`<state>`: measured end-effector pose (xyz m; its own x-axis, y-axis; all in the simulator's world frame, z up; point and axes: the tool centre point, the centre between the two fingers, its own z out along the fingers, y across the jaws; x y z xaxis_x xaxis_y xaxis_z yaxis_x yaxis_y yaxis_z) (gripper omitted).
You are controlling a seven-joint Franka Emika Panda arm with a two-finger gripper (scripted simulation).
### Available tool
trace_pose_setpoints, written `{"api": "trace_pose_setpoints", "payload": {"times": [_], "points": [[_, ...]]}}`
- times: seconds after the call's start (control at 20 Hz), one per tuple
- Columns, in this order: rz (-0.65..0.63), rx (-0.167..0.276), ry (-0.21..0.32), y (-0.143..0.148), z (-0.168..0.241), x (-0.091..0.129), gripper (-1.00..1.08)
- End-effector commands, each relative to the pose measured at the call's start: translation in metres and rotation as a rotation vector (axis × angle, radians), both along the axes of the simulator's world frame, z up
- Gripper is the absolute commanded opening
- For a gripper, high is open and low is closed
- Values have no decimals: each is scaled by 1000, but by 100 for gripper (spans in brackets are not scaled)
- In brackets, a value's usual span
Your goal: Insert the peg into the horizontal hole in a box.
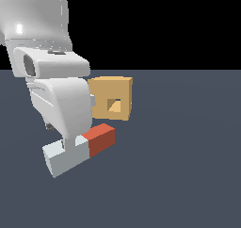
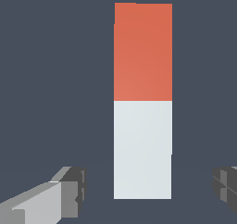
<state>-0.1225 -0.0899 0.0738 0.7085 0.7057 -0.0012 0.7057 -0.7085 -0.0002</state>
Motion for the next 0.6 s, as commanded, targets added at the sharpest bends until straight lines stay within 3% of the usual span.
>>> {"api": "trace_pose_setpoints", "payload": {"times": [0.0,0.55], "points": [[0,0,0,0,0,0,100],[-4,0,0,0,-33,-1,100]]}}
